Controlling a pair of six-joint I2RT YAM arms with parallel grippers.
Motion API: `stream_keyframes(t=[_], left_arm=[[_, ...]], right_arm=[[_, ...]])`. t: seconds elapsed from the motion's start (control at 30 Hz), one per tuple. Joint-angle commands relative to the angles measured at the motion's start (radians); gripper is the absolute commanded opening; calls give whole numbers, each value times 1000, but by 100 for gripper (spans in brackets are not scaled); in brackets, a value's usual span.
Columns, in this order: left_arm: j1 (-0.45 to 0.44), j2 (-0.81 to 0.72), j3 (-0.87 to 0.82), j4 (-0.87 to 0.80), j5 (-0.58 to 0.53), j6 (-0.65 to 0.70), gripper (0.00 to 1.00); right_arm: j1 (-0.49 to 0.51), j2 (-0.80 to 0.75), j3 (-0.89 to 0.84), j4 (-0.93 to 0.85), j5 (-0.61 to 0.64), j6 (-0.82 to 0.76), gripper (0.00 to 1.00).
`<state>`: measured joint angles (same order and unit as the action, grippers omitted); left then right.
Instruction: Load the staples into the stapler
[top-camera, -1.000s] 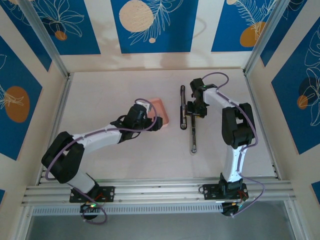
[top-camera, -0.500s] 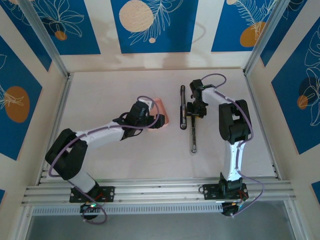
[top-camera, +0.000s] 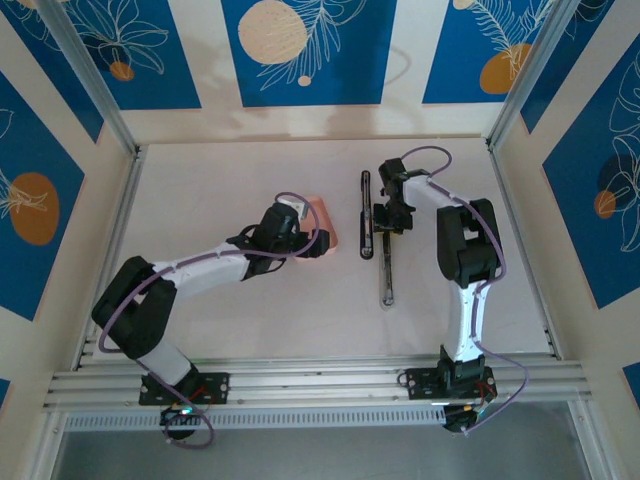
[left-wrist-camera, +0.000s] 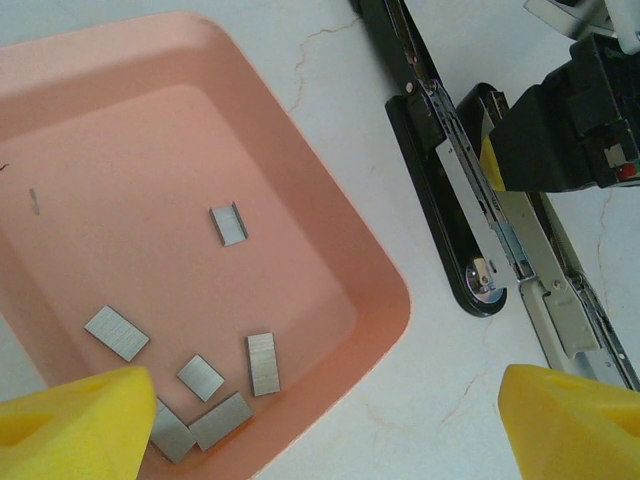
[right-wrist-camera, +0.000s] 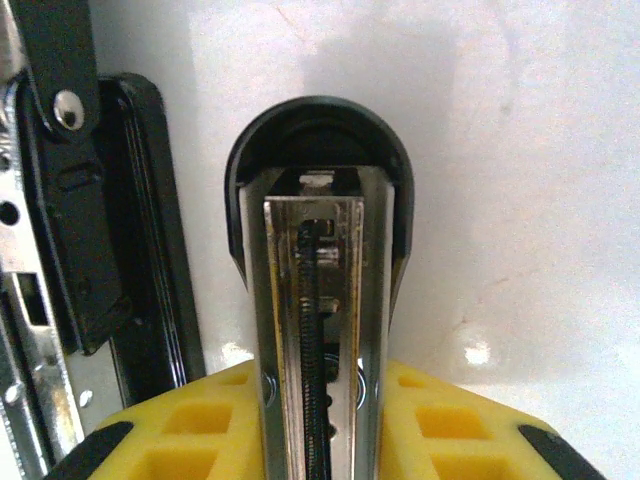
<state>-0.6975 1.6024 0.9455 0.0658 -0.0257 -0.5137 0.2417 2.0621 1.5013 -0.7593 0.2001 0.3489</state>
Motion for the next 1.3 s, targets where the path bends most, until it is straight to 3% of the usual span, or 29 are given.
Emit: stream_keyframes(t=[0.0, 0.37, 0.87, 1.27], left_arm=[[6, -1, 28, -8, 21, 6, 88], [-9, -45, -6, 8, 27, -18, 88], [-14, -165, -109, 35, 26, -42, 87], [-14, -226, -151, 32, 5, -29, 87]], right_arm=[[-3, -77, -51, 39, -5, -7, 25], [5, -281, -222, 143, -18, -55, 22], [18, -566, -507, 386, -202, -100, 22], [75, -757, -830, 878, -337, -198, 23]])
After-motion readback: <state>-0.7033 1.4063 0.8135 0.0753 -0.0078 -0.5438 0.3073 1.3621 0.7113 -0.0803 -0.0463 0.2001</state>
